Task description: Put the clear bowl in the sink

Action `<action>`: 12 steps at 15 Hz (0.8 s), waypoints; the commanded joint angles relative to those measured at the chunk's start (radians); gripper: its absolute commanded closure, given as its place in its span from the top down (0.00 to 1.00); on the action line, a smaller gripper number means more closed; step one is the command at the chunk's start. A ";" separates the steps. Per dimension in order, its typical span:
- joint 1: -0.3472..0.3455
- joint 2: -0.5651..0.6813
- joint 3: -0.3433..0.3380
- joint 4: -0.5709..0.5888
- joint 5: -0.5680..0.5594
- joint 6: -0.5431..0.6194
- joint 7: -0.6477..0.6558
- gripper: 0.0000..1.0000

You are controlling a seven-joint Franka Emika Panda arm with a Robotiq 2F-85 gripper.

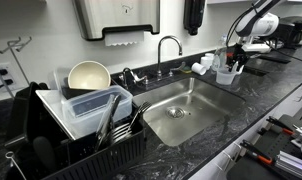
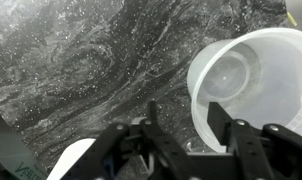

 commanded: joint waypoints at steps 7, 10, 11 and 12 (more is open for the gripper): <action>-0.021 0.032 0.029 0.039 0.051 -0.001 -0.012 0.00; -0.018 -0.004 0.032 0.030 0.047 -0.016 -0.036 0.00; -0.016 -0.025 0.035 0.016 0.045 -0.021 -0.049 0.01; -0.013 -0.047 0.037 -0.003 0.039 -0.025 -0.062 0.01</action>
